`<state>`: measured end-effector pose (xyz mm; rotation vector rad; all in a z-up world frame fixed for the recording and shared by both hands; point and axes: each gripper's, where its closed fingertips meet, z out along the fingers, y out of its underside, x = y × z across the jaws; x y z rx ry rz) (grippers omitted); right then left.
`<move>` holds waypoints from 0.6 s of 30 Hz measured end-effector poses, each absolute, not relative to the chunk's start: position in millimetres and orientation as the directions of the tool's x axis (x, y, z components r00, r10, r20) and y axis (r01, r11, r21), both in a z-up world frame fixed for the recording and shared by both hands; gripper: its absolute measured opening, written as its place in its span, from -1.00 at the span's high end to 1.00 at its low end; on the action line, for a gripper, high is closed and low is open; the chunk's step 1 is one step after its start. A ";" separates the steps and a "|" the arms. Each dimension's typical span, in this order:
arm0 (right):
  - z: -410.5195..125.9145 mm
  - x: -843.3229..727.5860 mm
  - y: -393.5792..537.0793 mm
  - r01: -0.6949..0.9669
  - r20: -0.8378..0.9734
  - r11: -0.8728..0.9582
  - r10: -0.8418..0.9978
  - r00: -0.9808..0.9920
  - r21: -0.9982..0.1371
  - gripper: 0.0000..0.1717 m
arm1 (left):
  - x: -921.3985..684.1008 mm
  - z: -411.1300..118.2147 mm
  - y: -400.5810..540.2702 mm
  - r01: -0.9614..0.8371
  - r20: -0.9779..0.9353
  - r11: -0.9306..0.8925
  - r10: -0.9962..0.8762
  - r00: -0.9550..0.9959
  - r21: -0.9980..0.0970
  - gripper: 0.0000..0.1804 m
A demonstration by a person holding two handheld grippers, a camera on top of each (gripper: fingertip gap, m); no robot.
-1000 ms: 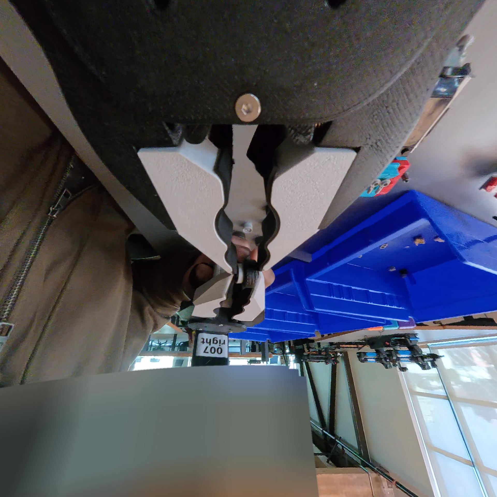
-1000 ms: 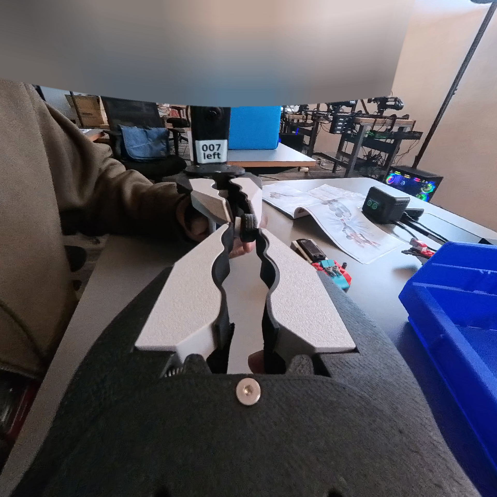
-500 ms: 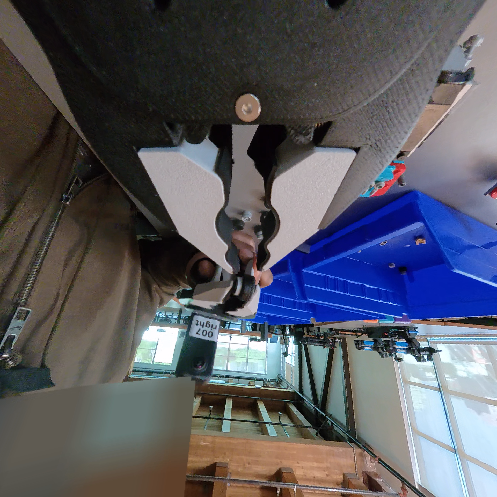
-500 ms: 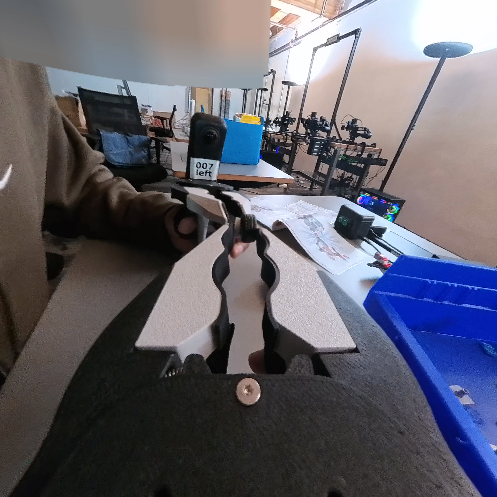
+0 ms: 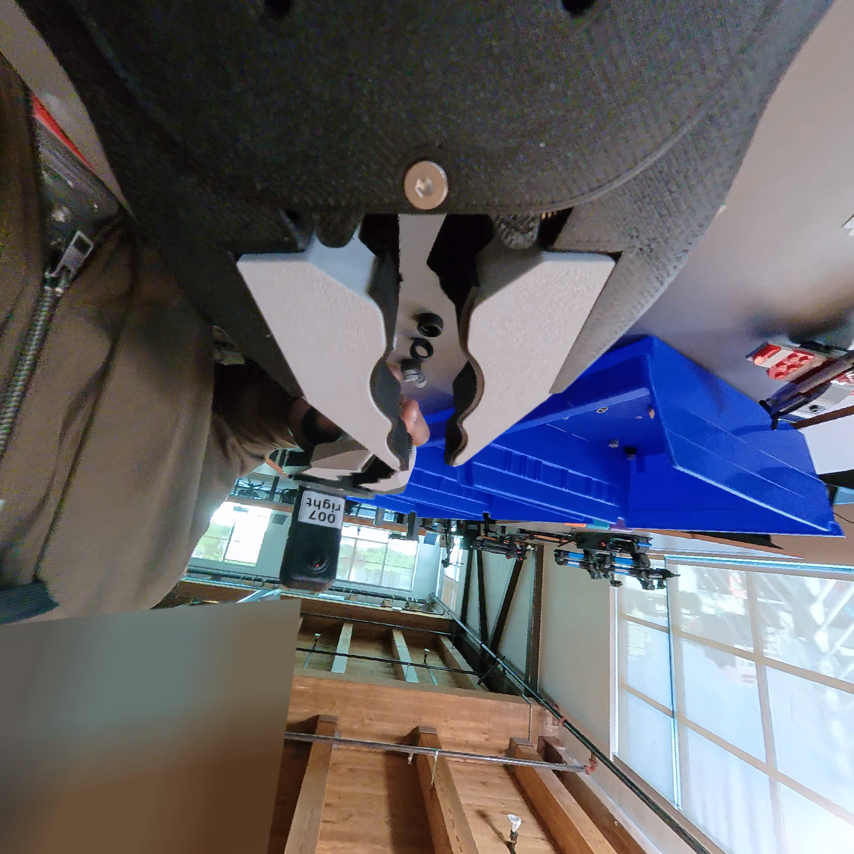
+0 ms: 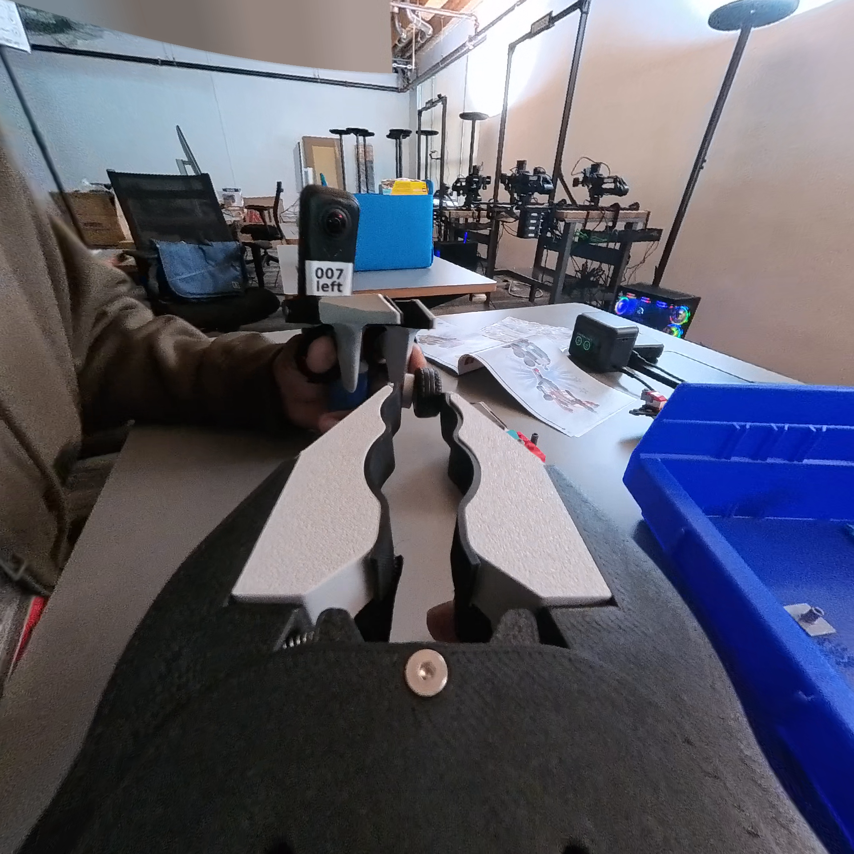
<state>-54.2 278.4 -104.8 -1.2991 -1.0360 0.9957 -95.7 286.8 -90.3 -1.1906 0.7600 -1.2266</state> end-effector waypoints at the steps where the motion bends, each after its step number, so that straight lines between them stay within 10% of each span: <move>1: -104.3 -53.6 278.2 0.005 0.023 0.022 0.966 0.258 -1.000 0.81 | -95.9 -89.7 286.9 0.289 0.142 -0.068 -0.960 0.241 -0.955 0.82; 18: -43.3 -114.0 322.1 -0.294 -0.219 -0.104 0.894 0.392 -0.950 0.81 | -145.5 -23.7 340.0 0.557 0.323 -0.179 -0.931 0.171 -0.811 0.55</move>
